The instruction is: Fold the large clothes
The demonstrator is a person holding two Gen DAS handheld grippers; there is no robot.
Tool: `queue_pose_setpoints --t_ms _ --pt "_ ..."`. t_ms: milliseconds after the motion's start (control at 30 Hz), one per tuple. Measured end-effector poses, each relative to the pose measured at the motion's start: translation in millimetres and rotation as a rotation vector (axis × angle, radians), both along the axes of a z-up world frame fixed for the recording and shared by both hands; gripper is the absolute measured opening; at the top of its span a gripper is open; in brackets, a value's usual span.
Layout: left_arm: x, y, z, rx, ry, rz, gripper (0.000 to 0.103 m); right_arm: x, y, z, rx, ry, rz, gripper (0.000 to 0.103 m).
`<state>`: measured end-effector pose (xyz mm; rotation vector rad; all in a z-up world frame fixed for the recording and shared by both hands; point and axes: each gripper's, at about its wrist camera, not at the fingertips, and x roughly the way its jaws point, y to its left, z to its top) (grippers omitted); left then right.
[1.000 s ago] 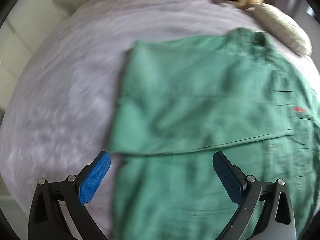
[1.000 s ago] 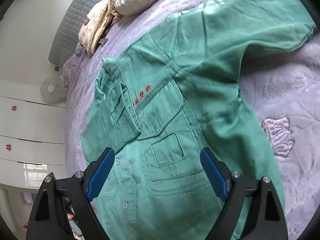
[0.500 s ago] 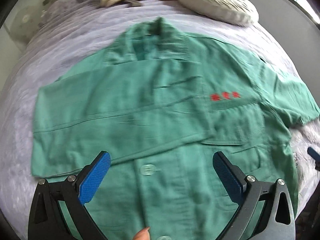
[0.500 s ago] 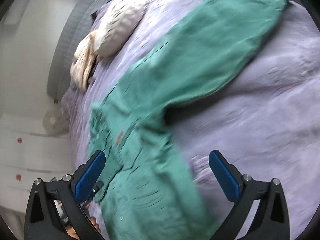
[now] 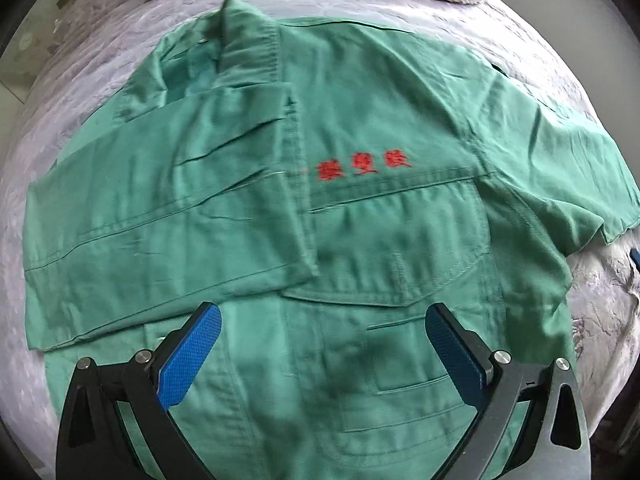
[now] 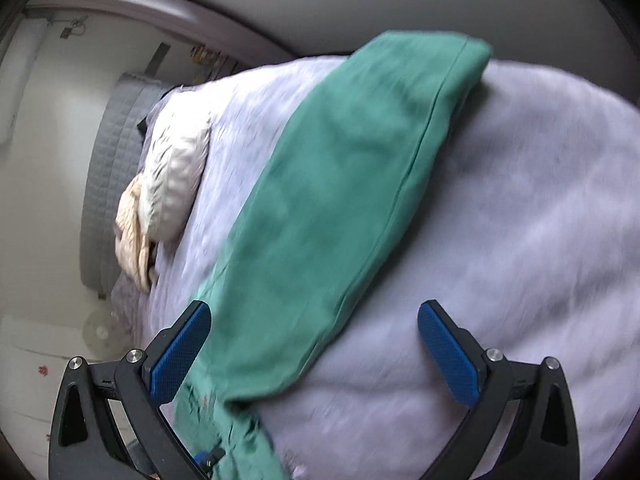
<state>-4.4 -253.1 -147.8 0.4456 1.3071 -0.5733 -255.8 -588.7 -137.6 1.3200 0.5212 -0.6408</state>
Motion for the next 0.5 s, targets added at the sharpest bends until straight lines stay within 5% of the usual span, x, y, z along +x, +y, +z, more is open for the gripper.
queue_pose_setpoints --t_ms 433,500 --pt "-13.8 -25.8 -3.0 0.123 -0.042 0.031 0.102 14.6 -58.7 -23.9 0.082 -0.071 -0.072 0.100" --pt "-15.6 -25.6 -2.9 0.131 -0.046 0.037 0.102 18.2 -61.9 -28.5 0.101 -0.033 -0.072 0.076"
